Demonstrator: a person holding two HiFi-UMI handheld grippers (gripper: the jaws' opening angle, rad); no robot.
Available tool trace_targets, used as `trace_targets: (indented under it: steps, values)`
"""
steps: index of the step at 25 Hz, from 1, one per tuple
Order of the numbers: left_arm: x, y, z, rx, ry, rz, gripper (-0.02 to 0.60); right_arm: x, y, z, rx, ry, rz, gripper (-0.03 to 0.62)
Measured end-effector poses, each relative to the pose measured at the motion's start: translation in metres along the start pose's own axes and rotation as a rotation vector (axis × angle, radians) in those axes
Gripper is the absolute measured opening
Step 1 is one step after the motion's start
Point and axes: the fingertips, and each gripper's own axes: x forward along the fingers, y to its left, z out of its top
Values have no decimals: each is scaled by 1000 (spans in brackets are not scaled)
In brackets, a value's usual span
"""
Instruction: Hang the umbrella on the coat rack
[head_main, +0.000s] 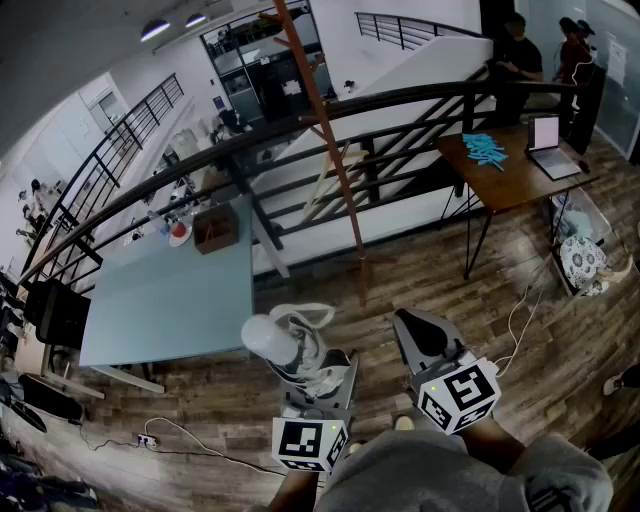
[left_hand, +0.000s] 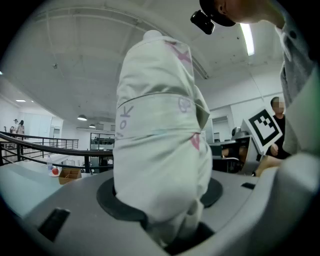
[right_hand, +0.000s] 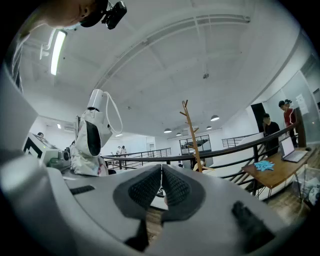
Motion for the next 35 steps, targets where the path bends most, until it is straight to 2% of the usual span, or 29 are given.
trace_targets:
  steps: [11, 24, 35]
  values:
    - [25, -32, 6, 37, -10, 21, 244, -15, -40, 1, 54, -31, 35, 25]
    - [19, -42, -2, 41, 17, 87, 244, -26, -43, -7, 26, -2, 82, 25]
    - [16, -32, -11, 29, 20, 115, 244, -23, -48, -17, 13, 31, 71, 25]
